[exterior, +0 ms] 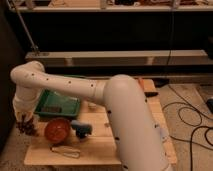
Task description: Place grapes in plastic cup
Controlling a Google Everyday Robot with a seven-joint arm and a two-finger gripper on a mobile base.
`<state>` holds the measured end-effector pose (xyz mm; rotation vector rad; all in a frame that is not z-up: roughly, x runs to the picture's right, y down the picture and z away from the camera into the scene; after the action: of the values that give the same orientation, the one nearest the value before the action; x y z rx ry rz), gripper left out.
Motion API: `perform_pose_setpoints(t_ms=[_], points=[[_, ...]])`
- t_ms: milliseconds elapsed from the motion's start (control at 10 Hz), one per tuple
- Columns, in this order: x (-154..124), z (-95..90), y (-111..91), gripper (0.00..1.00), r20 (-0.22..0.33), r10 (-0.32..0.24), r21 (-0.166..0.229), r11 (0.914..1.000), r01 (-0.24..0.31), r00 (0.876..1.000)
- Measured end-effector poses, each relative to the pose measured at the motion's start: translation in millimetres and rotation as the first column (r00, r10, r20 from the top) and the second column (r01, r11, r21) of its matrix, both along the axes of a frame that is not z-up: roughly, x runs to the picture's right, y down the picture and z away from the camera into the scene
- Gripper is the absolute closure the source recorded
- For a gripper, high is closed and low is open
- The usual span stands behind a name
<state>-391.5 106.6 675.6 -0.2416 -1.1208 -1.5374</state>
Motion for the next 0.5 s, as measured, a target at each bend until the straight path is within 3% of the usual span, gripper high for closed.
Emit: perform_pose_setpoints(t_ms=[200,400,500], points=[[26,-24.8,-54,1.00,-0.032,0.057,0.054,0.9970,-0.056,0.998],[68,-26.3,-105,1.00,-0.090,0.137,0.064,0.9893,-0.131,0.986],[98,-21.3,-127,1.00,-0.130,0.181,0.053,0.9831,-0.175,0.975]])
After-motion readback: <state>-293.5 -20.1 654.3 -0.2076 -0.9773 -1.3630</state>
